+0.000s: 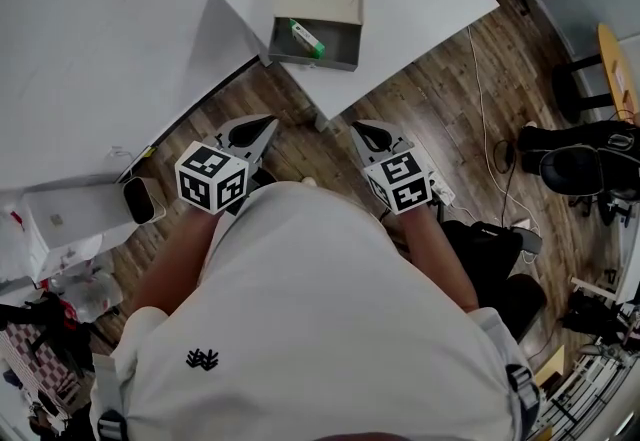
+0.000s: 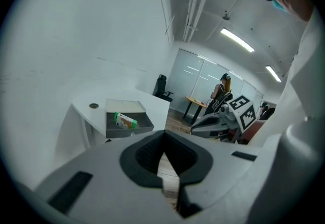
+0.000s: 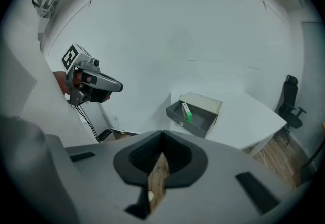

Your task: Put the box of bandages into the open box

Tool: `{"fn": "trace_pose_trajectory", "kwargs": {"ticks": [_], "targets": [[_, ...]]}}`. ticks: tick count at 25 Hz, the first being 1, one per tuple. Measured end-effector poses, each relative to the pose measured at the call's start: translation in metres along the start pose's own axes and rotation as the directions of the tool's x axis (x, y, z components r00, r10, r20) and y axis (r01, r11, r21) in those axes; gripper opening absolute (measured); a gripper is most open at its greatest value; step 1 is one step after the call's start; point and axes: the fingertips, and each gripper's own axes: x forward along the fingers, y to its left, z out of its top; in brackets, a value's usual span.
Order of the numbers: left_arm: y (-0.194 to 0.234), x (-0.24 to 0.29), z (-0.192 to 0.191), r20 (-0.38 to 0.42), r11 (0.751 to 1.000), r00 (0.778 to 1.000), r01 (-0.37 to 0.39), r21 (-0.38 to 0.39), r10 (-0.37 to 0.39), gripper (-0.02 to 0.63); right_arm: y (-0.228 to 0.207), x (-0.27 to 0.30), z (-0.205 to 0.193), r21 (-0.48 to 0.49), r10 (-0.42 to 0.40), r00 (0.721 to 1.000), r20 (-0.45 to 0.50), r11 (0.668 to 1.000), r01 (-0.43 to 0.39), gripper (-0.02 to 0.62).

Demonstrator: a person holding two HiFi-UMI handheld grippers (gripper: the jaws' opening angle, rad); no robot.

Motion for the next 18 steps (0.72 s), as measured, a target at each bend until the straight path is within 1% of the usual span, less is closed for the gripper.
{"fn": "trace_pose_trajectory", "kwargs": {"ticks": [14, 18], "targets": [[-0.002, -0.006, -0.010, -0.016, 1.000, 1.000, -0.017, -0.016, 0.017, 0.006, 0.008, -0.002, 0.003, -0.002, 0.031, 0.999, 0.007, 1.000, -0.031, 0.008], [-0.001, -0.005, -0.004, -0.012, 1.000, 1.000, -0.011, -0.010, 0.011, 0.006, 0.005, -0.002, 0.011, -0.001, 0.031, 0.999, 0.022, 1.000, -0.031, 0.008]]}}
